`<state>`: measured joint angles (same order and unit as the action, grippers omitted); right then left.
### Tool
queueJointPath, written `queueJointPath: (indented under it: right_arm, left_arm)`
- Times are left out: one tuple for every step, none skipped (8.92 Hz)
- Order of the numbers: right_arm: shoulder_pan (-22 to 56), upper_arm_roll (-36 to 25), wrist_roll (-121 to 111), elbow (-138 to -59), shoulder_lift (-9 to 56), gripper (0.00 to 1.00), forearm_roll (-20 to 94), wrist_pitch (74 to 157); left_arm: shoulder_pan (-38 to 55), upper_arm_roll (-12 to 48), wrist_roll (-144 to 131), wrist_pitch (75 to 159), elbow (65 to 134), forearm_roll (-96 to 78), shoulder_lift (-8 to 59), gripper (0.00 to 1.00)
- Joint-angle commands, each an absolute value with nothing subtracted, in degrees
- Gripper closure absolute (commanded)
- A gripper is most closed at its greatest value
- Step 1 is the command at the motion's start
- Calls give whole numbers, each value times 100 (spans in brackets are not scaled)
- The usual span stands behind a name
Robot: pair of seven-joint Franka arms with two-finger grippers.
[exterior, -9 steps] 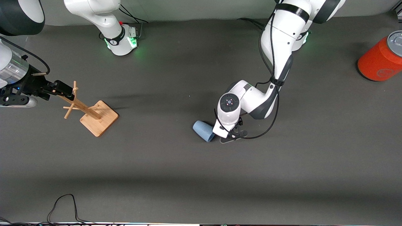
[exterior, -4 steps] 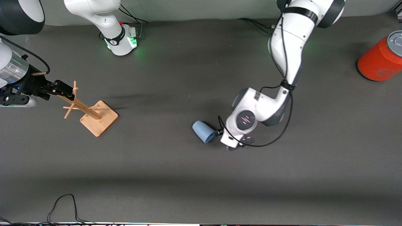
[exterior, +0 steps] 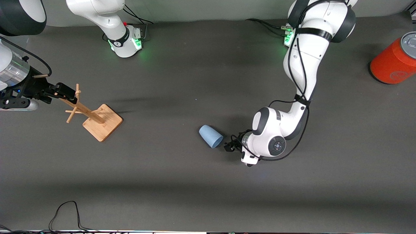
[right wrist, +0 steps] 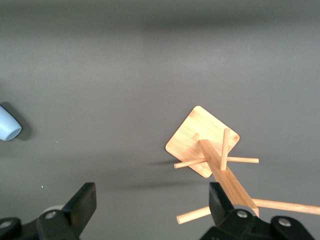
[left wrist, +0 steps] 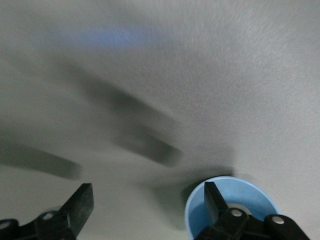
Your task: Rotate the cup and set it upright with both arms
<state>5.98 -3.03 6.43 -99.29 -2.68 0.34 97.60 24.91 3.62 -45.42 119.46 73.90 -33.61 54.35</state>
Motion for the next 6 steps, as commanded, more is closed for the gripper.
queueJointPath:
  right_arm:
    - [589, -290, 589, -9800, -220, 0, 70, 9650]
    - [589, -290, 598, -9809, -228, 0, 70, 9642]
    - [589, -290, 606, -9809, -229, 0, 70, 9650]
    - [589, -290, 615, -9800, -220, 0, 70, 9650]
    - [589, -290, 624, -9800, -211, 0, 131, 9650]
    - [589, -290, 624, -9817, -202, 0, 254, 9650]
  left_arm:
    - [2461, 387, -4588, 11822, 7119, -4049, 5651, 2]
    - [2444, 387, -4597, 11769, 7128, -4348, 5651, 2]
    - [2452, 413, -4675, 11769, 7145, -4533, 5651, 2]
    - [2443, 544, -4780, 11777, 7146, -4640, 5651, 3]
    - [2452, 641, -4799, 11821, 7233, -4658, 5651, 7]
    - [2452, 737, -4773, 11856, 7338, -4658, 5643, 21]
